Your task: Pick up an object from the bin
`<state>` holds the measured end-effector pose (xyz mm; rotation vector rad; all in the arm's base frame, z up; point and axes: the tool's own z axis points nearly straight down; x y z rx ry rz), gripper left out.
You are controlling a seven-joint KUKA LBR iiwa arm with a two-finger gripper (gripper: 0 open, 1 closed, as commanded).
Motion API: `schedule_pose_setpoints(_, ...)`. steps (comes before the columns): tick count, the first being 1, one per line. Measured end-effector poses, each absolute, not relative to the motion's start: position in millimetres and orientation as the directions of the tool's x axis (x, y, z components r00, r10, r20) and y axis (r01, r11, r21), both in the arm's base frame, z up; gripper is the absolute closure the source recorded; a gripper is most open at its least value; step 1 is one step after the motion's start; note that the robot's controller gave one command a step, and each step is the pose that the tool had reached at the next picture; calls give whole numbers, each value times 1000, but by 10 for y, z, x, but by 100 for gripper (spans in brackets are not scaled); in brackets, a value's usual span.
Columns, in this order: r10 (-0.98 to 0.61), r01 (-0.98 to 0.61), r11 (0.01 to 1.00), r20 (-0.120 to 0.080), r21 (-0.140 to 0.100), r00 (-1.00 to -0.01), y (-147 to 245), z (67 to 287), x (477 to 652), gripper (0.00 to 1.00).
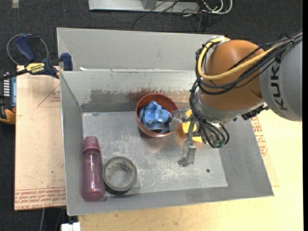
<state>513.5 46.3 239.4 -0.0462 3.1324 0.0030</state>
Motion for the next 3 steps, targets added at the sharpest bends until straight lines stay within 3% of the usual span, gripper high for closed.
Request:
schedule_pose_setpoints(1, 24, 24, 1000, -3, 7, -1000, 530, 2066, 5352, 0)
schedule_pose_setpoints(2, -22, -22, 1000, -11, 6, -1000, 434, 2165, 5335, 0)
schedule_pose_setpoints(3, 12, 12, 1000, -7, 8, -1000, 519, 1842, 5734, 100)
